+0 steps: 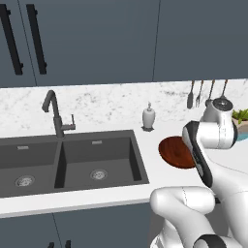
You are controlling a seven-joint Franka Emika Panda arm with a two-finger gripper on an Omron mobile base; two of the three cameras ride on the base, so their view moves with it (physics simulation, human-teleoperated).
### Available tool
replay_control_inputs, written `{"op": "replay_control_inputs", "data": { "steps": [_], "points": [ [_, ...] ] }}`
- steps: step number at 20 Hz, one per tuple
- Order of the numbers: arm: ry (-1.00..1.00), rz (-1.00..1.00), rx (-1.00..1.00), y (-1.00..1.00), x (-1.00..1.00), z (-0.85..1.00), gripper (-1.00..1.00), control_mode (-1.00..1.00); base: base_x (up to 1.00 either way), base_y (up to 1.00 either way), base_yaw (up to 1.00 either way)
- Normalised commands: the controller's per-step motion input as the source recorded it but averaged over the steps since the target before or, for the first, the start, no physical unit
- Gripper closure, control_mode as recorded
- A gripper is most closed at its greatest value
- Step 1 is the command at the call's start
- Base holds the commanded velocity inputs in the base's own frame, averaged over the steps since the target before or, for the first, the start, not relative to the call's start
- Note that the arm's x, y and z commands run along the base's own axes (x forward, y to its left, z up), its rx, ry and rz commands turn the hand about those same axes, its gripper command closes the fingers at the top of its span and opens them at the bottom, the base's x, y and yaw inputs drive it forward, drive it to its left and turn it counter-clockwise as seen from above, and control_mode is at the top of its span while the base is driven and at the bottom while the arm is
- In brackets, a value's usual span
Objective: Pick the potato from the sink and place it in the bowl. Then pick the bowl and place it in the microwave. Then close the microwave door and press the start button.
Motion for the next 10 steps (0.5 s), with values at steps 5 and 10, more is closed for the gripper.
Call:
{"op": "replay_control_inputs", "data": {
  "steps": [5,10],
  "points": [
    [0.08,0.00,0.01,0.09,0.54,-0.41,1.00,-1.00,0.00,0.00,0.00],
    [0.17,0.00,0.04,0.00,0.55,-0.27,1.00,-1.00,0.00,0.00,0.00]
  ]
}}
